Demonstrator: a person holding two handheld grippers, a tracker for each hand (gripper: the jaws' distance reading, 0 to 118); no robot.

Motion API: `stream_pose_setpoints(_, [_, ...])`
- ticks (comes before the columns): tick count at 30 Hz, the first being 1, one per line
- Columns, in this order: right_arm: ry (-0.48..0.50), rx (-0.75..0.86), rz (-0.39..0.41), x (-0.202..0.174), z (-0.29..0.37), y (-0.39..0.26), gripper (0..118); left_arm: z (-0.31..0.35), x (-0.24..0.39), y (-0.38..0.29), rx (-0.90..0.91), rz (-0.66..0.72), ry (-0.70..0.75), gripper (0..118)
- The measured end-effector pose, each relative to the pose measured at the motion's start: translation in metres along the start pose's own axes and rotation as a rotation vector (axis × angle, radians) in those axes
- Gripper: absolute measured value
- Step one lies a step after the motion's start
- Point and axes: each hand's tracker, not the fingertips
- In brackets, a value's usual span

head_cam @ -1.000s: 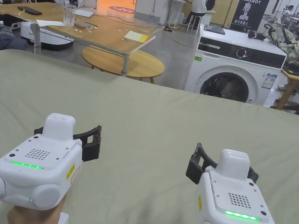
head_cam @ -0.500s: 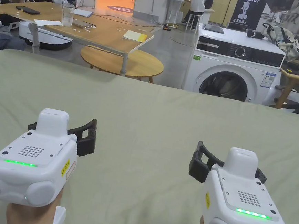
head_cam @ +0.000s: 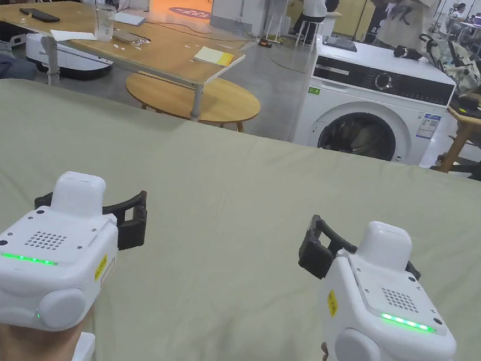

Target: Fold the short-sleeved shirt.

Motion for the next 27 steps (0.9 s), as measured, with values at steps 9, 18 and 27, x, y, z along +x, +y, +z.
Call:
stream_pose_setpoints(9, [-0.074, -0.057, -0.064, 0.000, -0.007, 0.006, 90, -0.002, -0.004, 0.001, -0.007, 0.029, -0.029, 75])
stream_pose_setpoints(18, [-0.128, -0.064, -0.031, 0.000, -0.011, 0.004, 90, -0.002, -0.006, 0.000, 0.004, 0.042, -0.007, 75])
stream_pose_setpoints(27, [-0.132, -0.073, -0.014, 0.000, -0.011, -0.001, 90, -0.002, -0.001, 0.000, 0.007, 0.012, -0.005, 75])
